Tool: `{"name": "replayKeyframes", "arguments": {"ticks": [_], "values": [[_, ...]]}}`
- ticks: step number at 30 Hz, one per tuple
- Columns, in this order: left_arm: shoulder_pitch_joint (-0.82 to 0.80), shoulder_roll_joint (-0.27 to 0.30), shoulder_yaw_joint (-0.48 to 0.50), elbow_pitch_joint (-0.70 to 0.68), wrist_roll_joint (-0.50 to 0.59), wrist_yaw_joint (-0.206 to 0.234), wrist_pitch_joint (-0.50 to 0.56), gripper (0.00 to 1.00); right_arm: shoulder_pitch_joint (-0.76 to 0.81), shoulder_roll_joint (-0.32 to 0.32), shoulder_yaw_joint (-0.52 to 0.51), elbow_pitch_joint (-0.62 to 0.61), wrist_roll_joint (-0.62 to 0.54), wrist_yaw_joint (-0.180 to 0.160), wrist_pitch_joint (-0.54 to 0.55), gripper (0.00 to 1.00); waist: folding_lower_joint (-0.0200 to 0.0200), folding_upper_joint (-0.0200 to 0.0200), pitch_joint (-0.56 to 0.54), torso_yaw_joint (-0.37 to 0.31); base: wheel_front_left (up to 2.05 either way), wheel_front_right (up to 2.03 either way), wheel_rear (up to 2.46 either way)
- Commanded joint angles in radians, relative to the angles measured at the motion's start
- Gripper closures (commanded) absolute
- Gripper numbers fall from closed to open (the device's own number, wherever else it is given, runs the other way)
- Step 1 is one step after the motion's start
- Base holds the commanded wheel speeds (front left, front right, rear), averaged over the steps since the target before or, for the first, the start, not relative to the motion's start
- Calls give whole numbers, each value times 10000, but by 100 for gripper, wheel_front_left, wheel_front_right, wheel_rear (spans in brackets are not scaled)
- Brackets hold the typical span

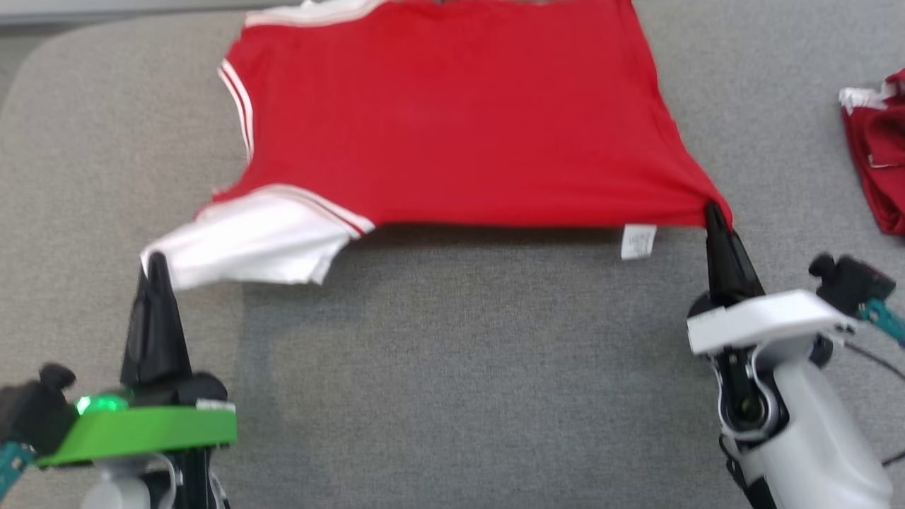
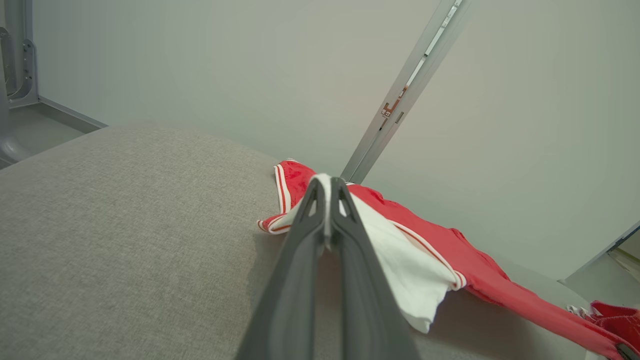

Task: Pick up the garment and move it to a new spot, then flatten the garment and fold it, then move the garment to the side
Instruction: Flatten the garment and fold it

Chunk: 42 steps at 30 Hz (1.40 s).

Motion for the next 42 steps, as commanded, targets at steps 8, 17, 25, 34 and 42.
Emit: {"name": "replayKeyframes", "arguments": {"ticks": [8, 17, 25, 34, 42], "values": [[2110, -225, -213, -1179, -152, 386, 130, 100, 2456, 219, -569, -1487, -100, -1, 419, 100, 0, 0, -2031, 97, 0, 0, 0], [3789, -118, -339, -2632, -53, 739, 512, 100, 4573, 574, -1263, -3669, -594, 1, 1626, 100, 0, 0, -2339, 53, 0, 0, 0], [4278, -203, -719, -2156, -109, 735, 704, 100, 5228, 729, -1541, -3524, -697, 1, 2032, 100, 0, 0, -2089, 28, 0, 0, 0], [3801, -200, -858, -1155, -197, 599, 632, 100, 4753, 739, -1124, -2185, -395, 1, 1694, 100, 0, 0, -1771, 38, 0, 0, 0], [2486, -86, -789, 117, -245, 315, 451, 100, 4217, 740, -762, -1603, 90, 1, 1378, 100, 0, 0, -1532, -35, 0, 0, 0]]}}
